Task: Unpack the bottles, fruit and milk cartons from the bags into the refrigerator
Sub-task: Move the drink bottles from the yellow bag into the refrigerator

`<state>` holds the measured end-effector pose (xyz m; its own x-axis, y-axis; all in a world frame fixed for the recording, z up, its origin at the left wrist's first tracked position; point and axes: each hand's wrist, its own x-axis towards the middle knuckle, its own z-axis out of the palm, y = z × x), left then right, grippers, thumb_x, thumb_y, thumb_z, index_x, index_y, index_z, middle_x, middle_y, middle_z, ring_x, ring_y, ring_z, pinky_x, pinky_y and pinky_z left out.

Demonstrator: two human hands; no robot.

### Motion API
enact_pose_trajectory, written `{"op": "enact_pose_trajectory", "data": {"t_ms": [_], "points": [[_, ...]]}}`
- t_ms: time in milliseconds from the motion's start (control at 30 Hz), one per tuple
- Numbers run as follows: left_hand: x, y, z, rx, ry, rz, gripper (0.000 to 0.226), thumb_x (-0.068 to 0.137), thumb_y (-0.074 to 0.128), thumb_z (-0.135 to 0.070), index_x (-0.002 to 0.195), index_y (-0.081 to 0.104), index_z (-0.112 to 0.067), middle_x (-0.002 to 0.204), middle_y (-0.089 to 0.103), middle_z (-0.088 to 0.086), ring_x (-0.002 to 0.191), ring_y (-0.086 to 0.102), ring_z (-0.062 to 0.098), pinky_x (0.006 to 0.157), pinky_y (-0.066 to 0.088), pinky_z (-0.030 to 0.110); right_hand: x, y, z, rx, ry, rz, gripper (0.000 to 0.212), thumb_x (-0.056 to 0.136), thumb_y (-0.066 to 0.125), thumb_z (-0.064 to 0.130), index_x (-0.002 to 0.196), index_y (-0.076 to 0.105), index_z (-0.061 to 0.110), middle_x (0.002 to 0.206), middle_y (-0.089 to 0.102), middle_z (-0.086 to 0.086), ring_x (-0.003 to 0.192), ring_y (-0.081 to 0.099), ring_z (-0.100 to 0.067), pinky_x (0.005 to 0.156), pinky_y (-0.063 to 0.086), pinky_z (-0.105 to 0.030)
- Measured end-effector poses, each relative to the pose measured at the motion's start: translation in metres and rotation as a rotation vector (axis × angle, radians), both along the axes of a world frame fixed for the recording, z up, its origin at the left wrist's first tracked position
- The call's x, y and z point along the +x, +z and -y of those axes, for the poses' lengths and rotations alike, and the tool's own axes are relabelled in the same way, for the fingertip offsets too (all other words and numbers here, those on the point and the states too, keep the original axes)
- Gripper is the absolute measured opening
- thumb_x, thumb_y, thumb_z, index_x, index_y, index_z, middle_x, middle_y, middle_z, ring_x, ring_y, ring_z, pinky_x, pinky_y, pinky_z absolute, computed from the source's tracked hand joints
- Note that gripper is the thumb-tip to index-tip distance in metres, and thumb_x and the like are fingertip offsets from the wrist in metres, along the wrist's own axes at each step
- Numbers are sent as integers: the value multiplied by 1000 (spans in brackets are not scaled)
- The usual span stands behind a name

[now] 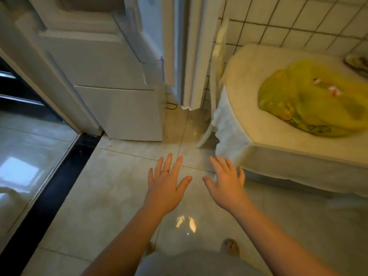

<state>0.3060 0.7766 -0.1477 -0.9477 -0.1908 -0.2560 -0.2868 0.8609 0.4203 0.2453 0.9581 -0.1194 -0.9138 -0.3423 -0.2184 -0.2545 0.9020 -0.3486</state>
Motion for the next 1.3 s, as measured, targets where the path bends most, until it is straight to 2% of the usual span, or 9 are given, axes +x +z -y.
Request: {"op": "enact_pose_trajectory", "data": {"t_ms": [267, 467, 667, 767, 867, 1000, 1100, 1167, 1300], "points": [[-90, 8, -210, 64, -127, -55, 68, 98, 26, -67, 157, 5, -41, 168, -5, -7, 153, -12, 18, 124, 3, 49, -70, 6, -222, -57, -228, -2, 64, 98, 46, 50, 156, 22, 33, 163, 21, 10, 151, 12, -17, 120, 9, -52], [-143, 19, -305, 98, -208, -74, 69, 98, 31, -65, 158, 11, -39, 168, 3, -7, 153, -1, 18, 123, 9, 45, -99, 11, -325, -116, -325, -22, 60, 98, 48, 50, 152, 31, 31, 157, 33, 9, 146, 23, -13, 119, 12, -46], [-203, 23, -352, 160, -234, -87, 66, 97, 36, -64, 156, 15, -41, 167, 7, -9, 153, 3, 18, 122, 12, 43, -146, 5, -377, -173, -368, -29, 61, 97, 54, 42, 153, 32, 29, 157, 35, 8, 146, 28, -15, 119, 16, -45], [-245, 25, -369, 178, -248, -159, 72, 91, 29, -73, 154, 25, -39, 165, 17, -7, 151, 13, 21, 122, 17, 43, -184, 4, -394, -246, -369, -94, 60, 92, 60, 35, 148, 43, 21, 147, 50, -1, 137, 43, -24, 113, 32, -50], [-302, 31, -388, 180, -257, -302, 71, 90, 32, -68, 147, 43, -28, 157, 36, 1, 144, 30, 24, 118, 24, 39, -232, 6, -409, -278, -412, -185, 62, 84, 55, 44, 136, 57, 11, 132, 62, -10, 123, 57, -33, 102, 44, -53], [-379, 47, -416, 312, -261, -385, 54, 94, 58, -46, 142, 50, -21, 151, 42, 3, 139, 35, 20, 113, 37, 38, -298, 25, -428, -295, -403, -218, 59, 84, 56, 40, 138, 56, 15, 133, 61, -6, 124, 56, -29, 102, 45, -51], [-432, 60, -438, 367, -244, -391, 49, 95, 64, -33, 141, 51, -21, 149, 42, -2, 138, 37, 15, 108, 29, 21, -352, 36, -439, -301, -358, -199, 53, 90, 65, 27, 140, 53, 15, 131, 62, -7, 121, 56, -29, 102, 44, -44], [-466, 64, -452, 438, -204, -342, 45, 96, 65, -29, 138, 52, -21, 145, 46, -1, 134, 42, 14, 102, 29, 16, -386, 38, -441, -293, -324, -162, 54, 92, 66, 23, 143, 50, 15, 135, 59, -9, 121, 55, -30, 103, 43, -41], [-523, 54, -463, 438, -73, -200, 50, 95, 64, -24, 142, 49, -16, 148, 44, 8, 138, 41, 24, 109, 34, 29, -439, 28, -436, -174, -174, -139, 60, 93, 62, 23, 149, 41, 16, 141, 54, -10, 126, 50, -30, 105, 40, -41]]}}
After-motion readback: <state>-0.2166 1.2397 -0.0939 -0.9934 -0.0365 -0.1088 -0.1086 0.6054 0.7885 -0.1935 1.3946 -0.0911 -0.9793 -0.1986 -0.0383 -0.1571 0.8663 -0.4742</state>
